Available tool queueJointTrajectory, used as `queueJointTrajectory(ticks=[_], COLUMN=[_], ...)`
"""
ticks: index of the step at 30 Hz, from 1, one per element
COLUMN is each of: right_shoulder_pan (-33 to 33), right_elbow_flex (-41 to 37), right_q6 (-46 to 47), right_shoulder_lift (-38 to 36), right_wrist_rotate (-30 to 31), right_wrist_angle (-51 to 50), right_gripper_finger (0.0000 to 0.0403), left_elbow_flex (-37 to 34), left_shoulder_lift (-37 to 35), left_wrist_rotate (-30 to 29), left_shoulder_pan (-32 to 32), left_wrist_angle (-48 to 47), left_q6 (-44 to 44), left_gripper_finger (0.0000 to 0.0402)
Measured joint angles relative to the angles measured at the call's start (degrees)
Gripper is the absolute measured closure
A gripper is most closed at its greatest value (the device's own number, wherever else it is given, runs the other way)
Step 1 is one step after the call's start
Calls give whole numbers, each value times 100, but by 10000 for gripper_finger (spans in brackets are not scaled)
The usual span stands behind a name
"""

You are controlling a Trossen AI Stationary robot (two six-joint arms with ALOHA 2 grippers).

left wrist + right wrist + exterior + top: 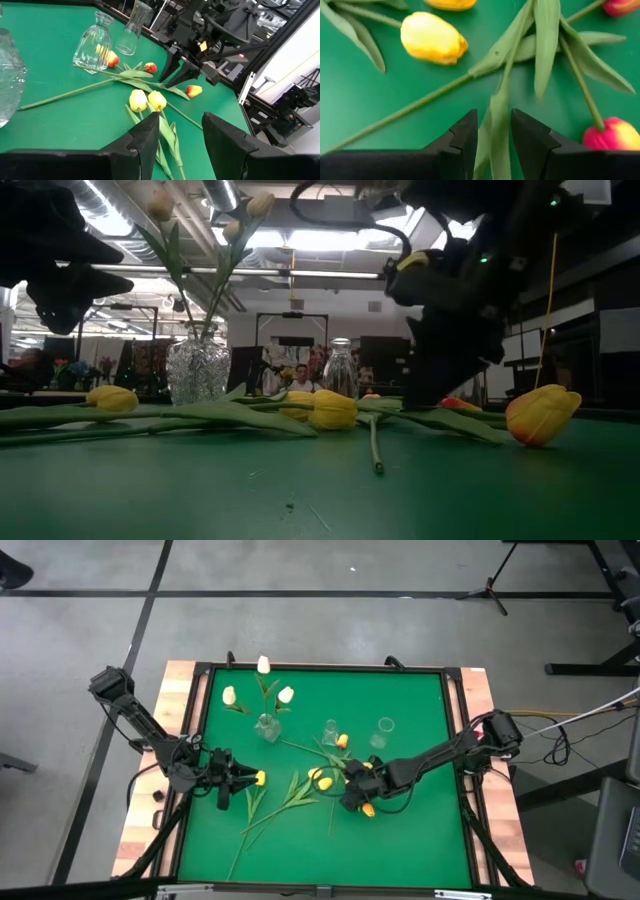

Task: Sort flowers into vase by color
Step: Put the bottom yellow red flower into the middle transparent vase

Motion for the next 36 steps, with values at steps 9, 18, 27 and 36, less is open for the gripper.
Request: queueJointTrajectory(ticks=[9,18,27,36], right_shoulder_pan=[-17,-18,-13,-13], right_elbow_flex=[6,6,336,1923], right_q6=[-2,-2,42,-389], right_shoulder_lift=[209,234,-16,-175], right_wrist_rotate=[-49,-228,-546,112], right_wrist_angle=[83,101,-777,-3749], right_gripper_finger=[295,391,395,396], left_elbow_flex=[0,-4,-4,-4], left_shoulder_lift=[0,0,0,0], left_wrist_rotate=[-70,-80,-82,-80], left_shoulder_pan=[0,0,0,-2], left_wrist_angle=[-35,-107,-111,-111], left_q6=[0,-5,-8,-9], left_gripper_finger=[254,254,254,254])
